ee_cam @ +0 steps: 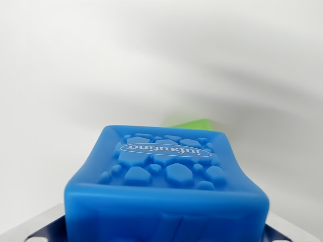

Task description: Stack cube

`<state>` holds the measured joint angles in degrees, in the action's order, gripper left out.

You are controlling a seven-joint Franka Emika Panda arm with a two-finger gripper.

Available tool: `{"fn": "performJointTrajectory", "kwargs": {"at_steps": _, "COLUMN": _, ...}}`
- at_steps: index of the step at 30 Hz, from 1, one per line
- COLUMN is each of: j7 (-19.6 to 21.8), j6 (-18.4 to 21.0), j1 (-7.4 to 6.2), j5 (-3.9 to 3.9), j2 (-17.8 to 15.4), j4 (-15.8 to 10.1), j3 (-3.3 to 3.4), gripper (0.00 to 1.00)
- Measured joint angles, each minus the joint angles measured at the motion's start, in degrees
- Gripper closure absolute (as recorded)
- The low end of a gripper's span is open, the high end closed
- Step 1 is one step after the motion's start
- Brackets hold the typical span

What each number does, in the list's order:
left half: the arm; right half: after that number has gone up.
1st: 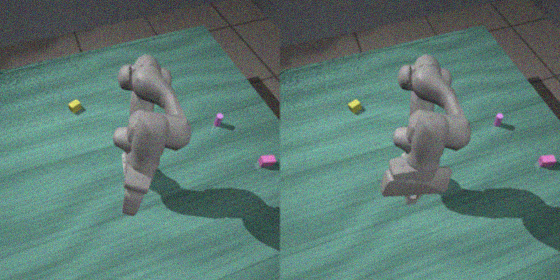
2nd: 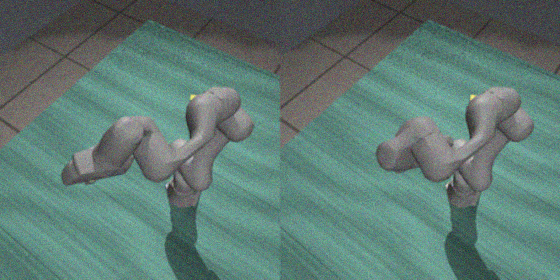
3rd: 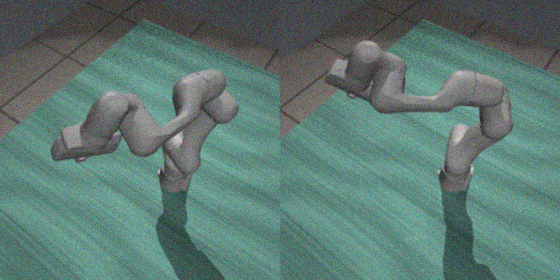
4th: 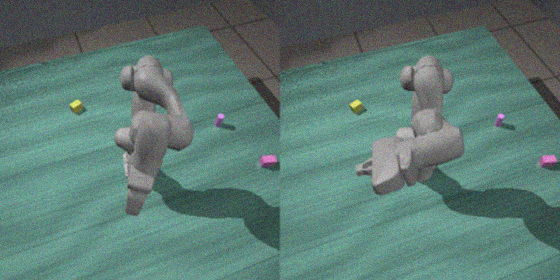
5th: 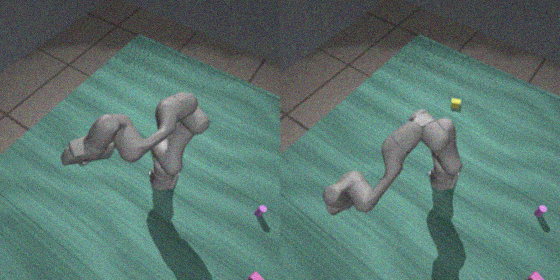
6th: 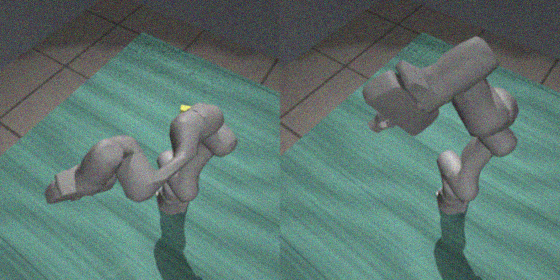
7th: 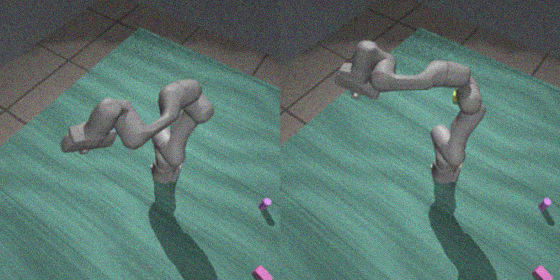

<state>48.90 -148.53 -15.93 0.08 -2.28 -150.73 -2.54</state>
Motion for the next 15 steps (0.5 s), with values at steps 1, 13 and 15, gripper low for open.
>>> {"fn": "performJointTrajectory", "kwargs": {"at_steps": 1, "j7": -0.69, "j6": 0.02, "j1": 0.01, "j5": -0.01, "j2": -0.31, "j4": -0.27, "j3": 0.10, "gripper": 1.00}}
{"fn": "performJointTrajectory", "kwargs": {"at_steps": 13, "j7": -8.02, "j6": 0.52, "j1": 0.06, "j5": -0.09, "j2": -3.82, "j4": -3.18, "j3": 1.33, "gripper": 1.00}}
{"fn": "performJointTrajectory", "kwargs": {"at_steps": 15, "j7": -9.41, "j6": 0.65, "j1": 0.06, "j5": -0.09, "j2": -4.49, "j4": -3.74, "j3": 1.59, "gripper": 1.00}}
